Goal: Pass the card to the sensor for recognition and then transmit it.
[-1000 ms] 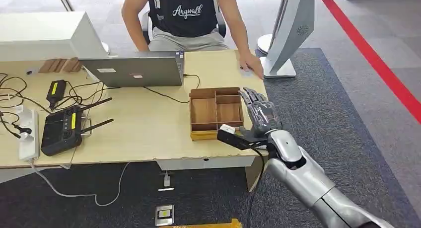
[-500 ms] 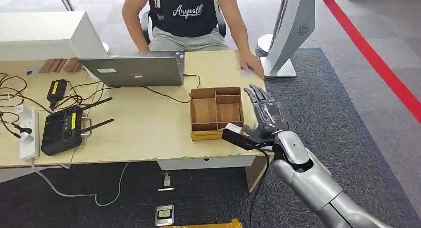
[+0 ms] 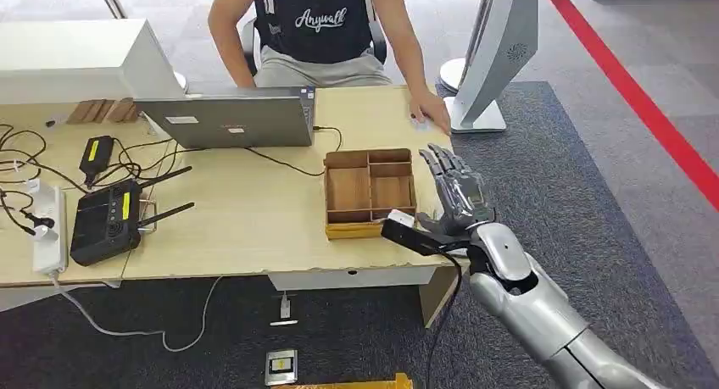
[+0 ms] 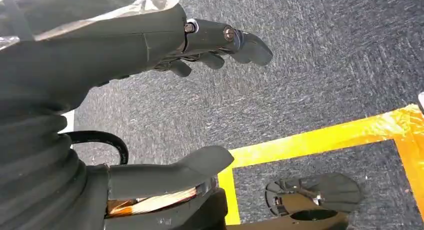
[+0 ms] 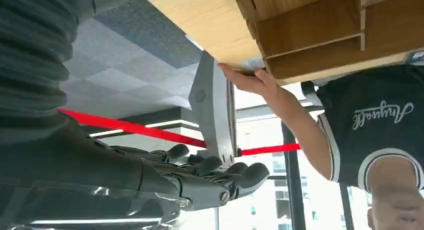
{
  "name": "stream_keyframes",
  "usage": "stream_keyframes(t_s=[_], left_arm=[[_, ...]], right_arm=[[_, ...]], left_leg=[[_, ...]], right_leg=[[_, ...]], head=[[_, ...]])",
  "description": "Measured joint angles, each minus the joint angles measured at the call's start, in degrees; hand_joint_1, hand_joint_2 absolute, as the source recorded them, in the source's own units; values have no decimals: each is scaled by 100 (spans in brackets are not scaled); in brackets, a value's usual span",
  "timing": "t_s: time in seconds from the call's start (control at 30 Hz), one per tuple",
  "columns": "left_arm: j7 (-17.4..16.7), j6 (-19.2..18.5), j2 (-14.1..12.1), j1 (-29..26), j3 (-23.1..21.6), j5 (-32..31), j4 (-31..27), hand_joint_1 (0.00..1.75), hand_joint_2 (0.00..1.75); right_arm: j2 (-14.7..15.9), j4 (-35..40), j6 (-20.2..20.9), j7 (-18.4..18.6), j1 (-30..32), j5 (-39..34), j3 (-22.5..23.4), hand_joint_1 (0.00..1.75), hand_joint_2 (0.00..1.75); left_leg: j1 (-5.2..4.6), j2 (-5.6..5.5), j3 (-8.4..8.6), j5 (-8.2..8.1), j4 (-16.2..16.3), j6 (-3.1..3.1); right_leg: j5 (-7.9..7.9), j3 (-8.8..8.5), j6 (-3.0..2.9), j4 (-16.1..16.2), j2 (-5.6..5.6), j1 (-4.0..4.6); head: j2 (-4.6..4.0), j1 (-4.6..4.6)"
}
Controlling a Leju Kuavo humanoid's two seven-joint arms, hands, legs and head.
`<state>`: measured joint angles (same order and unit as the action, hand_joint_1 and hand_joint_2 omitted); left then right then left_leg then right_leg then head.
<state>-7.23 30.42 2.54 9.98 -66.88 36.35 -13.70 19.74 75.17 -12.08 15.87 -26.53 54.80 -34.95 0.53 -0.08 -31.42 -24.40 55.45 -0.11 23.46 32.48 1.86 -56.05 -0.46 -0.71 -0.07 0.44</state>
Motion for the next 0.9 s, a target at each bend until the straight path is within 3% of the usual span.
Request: stream_keyframes(t_s=[0.3, 0.57, 0.9], left_arm=[[-44, -59, 0, 48, 0, -107, 0, 0, 175], [-33, -57, 0, 59, 0, -151, 0, 0, 175], [-33, -57, 0, 59, 0, -157, 0, 0, 175]], right_arm=[[-254, -79, 693, -523, 13, -149, -276, 0, 175], [-505, -335, 468, -588, 12, -129, -564, 0, 175], [-581, -531, 454, -584, 7, -127, -723, 0, 175]], left_leg=[[2, -1, -1, 1, -2, -1], [1, 0, -3, 0, -2, 0], [1, -1, -2, 0, -2, 0]], right_leg=[[0, 1, -1, -2, 0, 2], [1, 1, 0, -2, -1, 1], [1, 1, 0, -2, -1, 1]], head=[[0, 0], [0, 2], [0, 0]])
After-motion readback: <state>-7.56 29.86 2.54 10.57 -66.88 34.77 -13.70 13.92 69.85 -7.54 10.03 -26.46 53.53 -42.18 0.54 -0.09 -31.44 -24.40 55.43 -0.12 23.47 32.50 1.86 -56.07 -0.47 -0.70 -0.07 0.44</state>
